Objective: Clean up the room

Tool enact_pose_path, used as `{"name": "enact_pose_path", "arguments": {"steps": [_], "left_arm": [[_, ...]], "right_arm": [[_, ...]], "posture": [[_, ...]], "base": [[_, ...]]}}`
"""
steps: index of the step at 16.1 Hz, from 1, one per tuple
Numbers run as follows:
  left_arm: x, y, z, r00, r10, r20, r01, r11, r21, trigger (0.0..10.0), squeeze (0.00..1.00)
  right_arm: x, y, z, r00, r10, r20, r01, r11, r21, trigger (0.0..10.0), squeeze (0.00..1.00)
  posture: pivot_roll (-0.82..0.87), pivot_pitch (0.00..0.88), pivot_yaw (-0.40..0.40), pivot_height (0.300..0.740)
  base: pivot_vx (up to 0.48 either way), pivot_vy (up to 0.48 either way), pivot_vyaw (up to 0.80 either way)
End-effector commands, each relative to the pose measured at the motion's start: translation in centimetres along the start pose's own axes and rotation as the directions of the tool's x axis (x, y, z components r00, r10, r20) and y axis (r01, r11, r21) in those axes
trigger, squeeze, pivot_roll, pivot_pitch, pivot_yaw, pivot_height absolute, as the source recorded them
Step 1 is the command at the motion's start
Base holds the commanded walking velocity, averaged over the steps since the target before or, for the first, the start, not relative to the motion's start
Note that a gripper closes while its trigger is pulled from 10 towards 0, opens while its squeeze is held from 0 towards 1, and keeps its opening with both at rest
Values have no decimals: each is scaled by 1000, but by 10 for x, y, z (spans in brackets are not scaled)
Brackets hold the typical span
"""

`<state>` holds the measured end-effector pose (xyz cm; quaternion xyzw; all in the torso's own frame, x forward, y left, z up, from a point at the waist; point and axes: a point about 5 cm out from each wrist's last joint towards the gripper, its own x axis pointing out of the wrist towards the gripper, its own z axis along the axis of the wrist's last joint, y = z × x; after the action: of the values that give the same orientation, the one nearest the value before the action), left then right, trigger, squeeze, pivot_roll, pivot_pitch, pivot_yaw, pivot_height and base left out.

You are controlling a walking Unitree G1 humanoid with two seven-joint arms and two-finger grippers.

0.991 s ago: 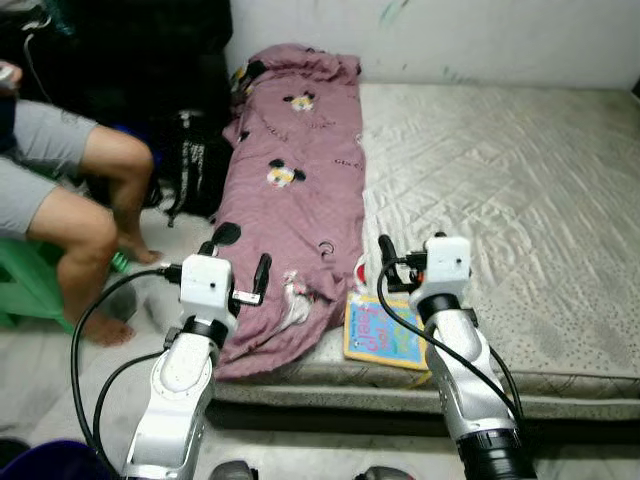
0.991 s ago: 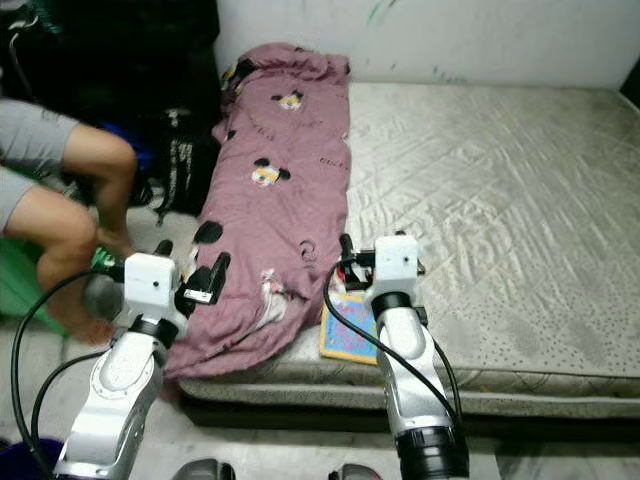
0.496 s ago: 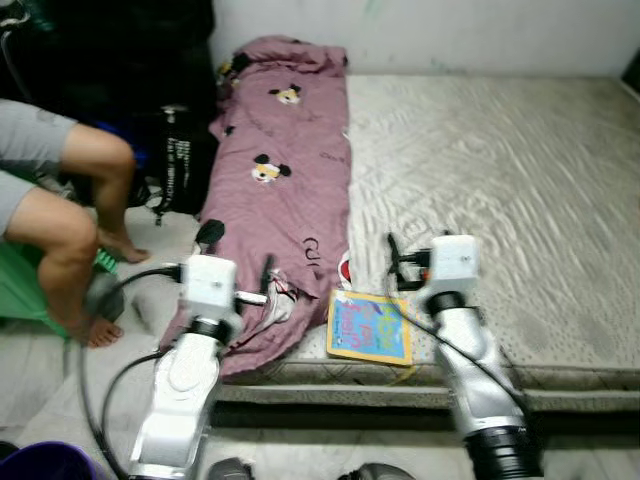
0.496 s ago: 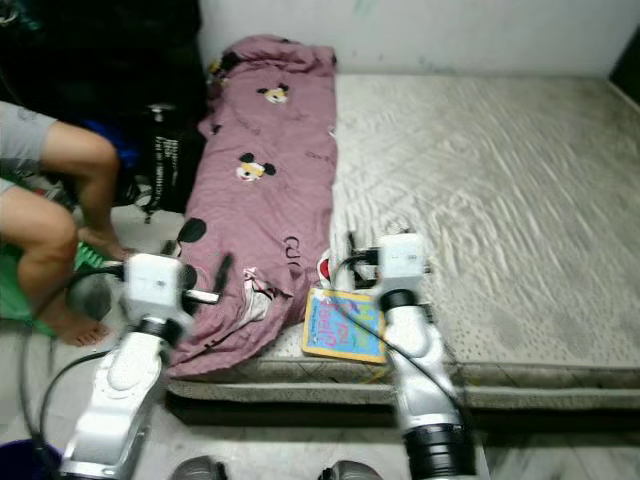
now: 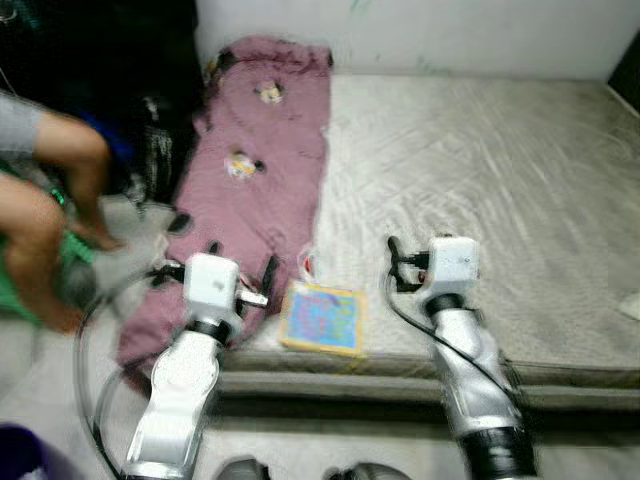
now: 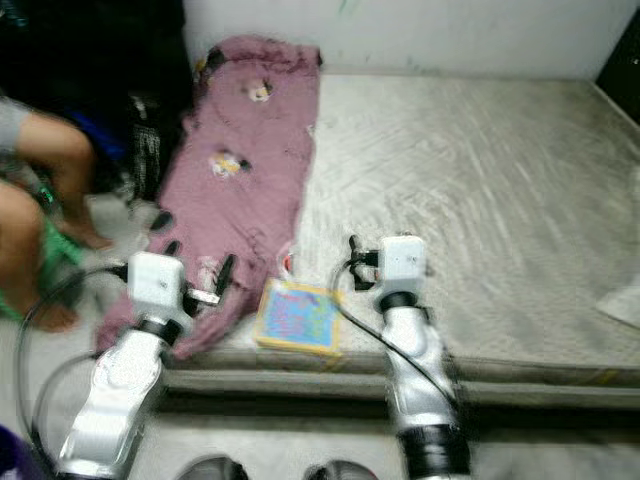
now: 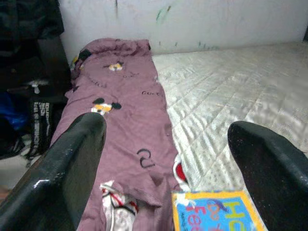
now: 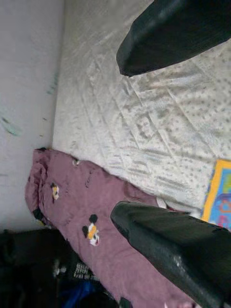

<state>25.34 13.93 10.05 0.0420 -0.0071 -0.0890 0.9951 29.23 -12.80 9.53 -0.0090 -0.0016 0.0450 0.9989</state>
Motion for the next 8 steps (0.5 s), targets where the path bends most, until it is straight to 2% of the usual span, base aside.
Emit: {"name": "enact_pose_path", "arguments": {"steps": [1, 3, 8], "left_arm": [[1, -1, 3, 1000, 1, 14, -1, 1000, -1, 10000, 0], [2, -1, 3, 1000, 1, 15, -1, 1000, -1, 10000, 0], [2, -1, 4, 1000, 1, 21, -1, 1000, -8, 10000, 0]], "right_arm": [[0, -4, 1, 1000, -6, -1, 6, 1000, -10, 10000, 0], [1, -4, 0, 1000, -5, -2, 5, 1000, -11, 10000, 0], [1, -4, 0, 1000, -6, -5, 6, 1000, -11, 10000, 0]], "posture": [[26, 62, -18, 740], [25, 60, -20, 740], [26, 60, -20, 740]], "base": [[0, -292, 0], [0, -247, 0], [0, 0, 0]]}}
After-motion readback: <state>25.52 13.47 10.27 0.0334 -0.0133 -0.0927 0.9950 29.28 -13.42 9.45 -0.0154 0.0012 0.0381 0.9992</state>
